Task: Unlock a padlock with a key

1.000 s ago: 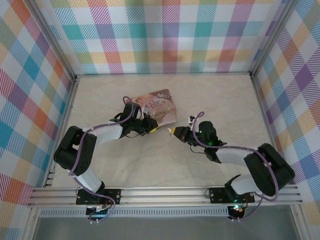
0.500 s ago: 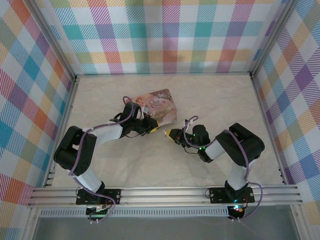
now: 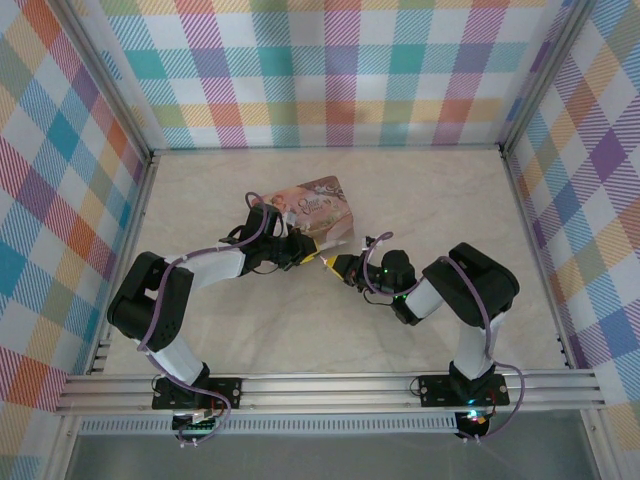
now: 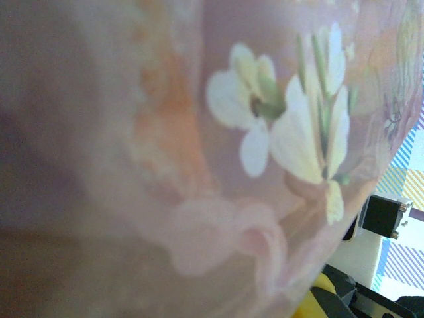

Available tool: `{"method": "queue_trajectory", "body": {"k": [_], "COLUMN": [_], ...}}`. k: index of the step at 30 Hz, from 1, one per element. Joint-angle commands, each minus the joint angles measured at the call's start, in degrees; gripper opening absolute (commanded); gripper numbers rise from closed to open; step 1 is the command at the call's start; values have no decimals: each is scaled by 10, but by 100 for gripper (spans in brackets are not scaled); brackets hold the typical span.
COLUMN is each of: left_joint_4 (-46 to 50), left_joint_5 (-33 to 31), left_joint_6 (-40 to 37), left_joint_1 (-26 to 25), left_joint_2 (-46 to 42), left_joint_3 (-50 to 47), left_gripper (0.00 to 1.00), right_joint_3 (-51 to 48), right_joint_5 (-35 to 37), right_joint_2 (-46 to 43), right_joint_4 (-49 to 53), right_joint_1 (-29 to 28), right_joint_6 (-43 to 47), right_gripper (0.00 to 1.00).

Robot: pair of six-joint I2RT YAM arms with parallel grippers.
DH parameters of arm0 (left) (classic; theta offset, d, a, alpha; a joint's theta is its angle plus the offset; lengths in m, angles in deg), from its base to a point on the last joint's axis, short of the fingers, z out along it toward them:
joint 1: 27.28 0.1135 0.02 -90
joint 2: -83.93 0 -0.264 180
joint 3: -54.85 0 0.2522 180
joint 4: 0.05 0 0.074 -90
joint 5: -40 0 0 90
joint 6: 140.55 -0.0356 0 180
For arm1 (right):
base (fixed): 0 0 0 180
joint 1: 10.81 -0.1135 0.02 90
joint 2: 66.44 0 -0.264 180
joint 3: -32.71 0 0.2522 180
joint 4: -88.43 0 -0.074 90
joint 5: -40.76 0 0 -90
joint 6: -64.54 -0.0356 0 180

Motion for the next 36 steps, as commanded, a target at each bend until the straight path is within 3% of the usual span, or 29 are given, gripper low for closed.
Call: {"method": "queue_trajectory", "body": {"k": [1, 36], "left_joint_4": [-26, -60], "left_joint_5": [50, 55], "left_joint_6": [28, 43], "left_joint_1": [6, 6], "left_joint_2": [-3, -6], "left_joint_3": [-7, -26], "left_gripper": [0, 0], "right_joint_3": [15, 29], "right_joint_5": [-9, 13], "right_joint_2": [9, 8], "right_joint_4": [-35, -35], "right_joint_1": [-6, -7], "right_joint_6": [-10, -20], "right_gripper": [0, 0]}}
